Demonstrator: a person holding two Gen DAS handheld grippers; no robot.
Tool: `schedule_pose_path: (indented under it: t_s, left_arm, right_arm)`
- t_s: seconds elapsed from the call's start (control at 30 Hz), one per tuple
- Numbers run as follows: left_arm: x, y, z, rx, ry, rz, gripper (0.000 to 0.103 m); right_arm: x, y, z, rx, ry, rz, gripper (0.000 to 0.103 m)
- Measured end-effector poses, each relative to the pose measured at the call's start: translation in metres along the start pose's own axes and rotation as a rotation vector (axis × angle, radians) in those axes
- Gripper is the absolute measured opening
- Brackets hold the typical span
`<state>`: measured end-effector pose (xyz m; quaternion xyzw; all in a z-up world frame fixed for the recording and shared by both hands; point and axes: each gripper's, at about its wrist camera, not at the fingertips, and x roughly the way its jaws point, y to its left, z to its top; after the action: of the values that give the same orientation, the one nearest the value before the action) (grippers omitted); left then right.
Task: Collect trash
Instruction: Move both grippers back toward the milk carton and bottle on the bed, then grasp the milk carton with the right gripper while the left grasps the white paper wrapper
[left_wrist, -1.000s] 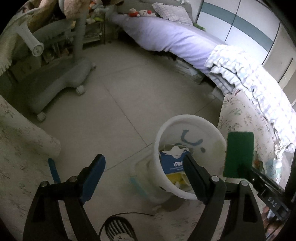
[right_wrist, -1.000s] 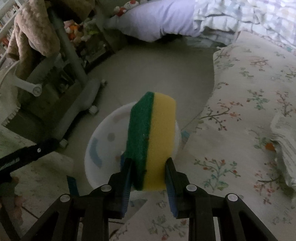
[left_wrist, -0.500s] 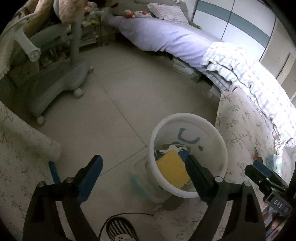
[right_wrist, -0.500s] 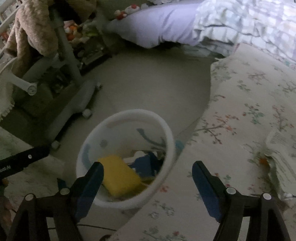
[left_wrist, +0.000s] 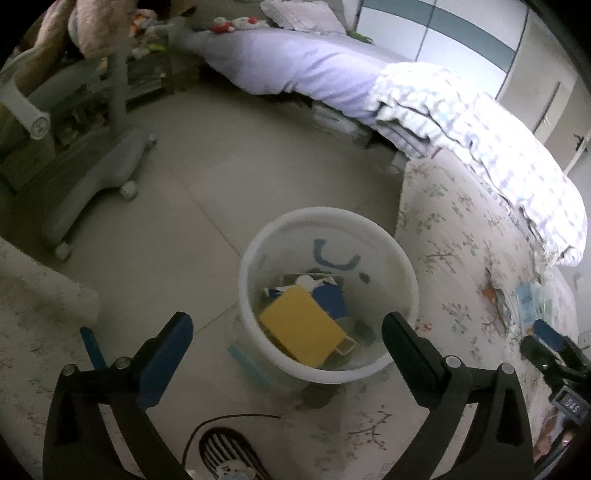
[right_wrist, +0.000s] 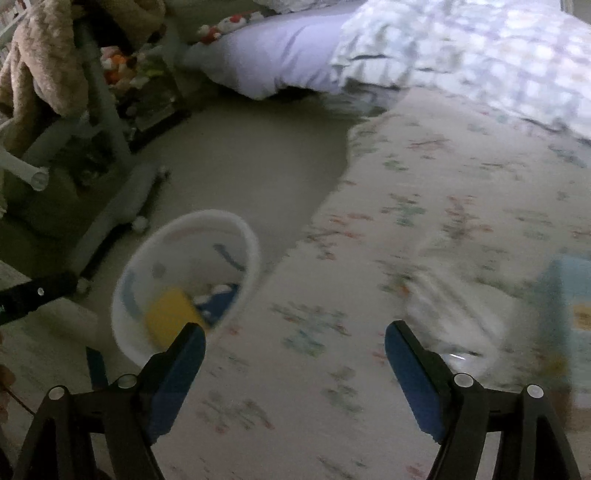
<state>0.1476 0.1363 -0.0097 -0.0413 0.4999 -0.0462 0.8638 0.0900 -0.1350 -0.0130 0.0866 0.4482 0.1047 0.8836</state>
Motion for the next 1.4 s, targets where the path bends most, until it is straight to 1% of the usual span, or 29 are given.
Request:
schedule_pose_path:
  t_s: [0.23, 0.4, 0.57, 0.73, 0.8, 0.9, 1.1, 1.23, 1.33, 1.4]
  left_arm:
    - [0.002, -0.031, -0.002, 0.047, 0.016, -0.026, 0.103]
    - [0.006, -0.062, -0.004, 0.078, 0.033, -0.049, 0.103]
    - [0.008, -0.091, -0.005, 0.114, 0.031, -0.065, 0.103]
    - [0.015, -0.117, -0.006, 0.139, 0.055, -0.085, 0.103]
    - [0.018, -0.126, -0.007, 0.154, 0.063, -0.089, 0.103]
    - [0.022, -0.141, -0.01, 0.18, 0.072, -0.092, 0.103]
    - [0.028, -0.161, -0.017, 0.211, 0.098, -0.113, 0.103]
    - [0.033, -0.172, -0.023, 0.225, 0.119, -0.112, 0.103]
    - [0.037, -0.18, -0.028, 0.24, 0.134, -0.112, 0.103]
    - [0.039, -0.186, -0.03, 0.249, 0.14, -0.114, 0.103]
  right_arm:
    - [-0.038, -0.045, -0.013, -0.009, -0.01, -0.084, 0.085]
    - [-0.063, -0.079, -0.024, 0.003, -0.015, -0.13, 0.086]
    - [-0.08, -0.117, -0.036, 0.053, -0.013, -0.167, 0.086]
    - [-0.085, -0.148, -0.047, 0.146, -0.014, -0.179, 0.086]
    - [-0.084, -0.155, -0.049, 0.179, -0.011, -0.189, 0.086]
    - [-0.081, -0.158, -0.051, 0.205, -0.001, -0.17, 0.086]
    - [-0.068, -0.155, -0.055, 0.221, 0.029, -0.133, 0.086]
    - [-0.057, -0.157, -0.056, 0.227, 0.027, -0.141, 0.085]
    - [-0.051, -0.157, -0.058, 0.214, 0.003, -0.161, 0.081]
    - [-0.046, -0.157, -0.06, 0.205, -0.002, -0.162, 0.066]
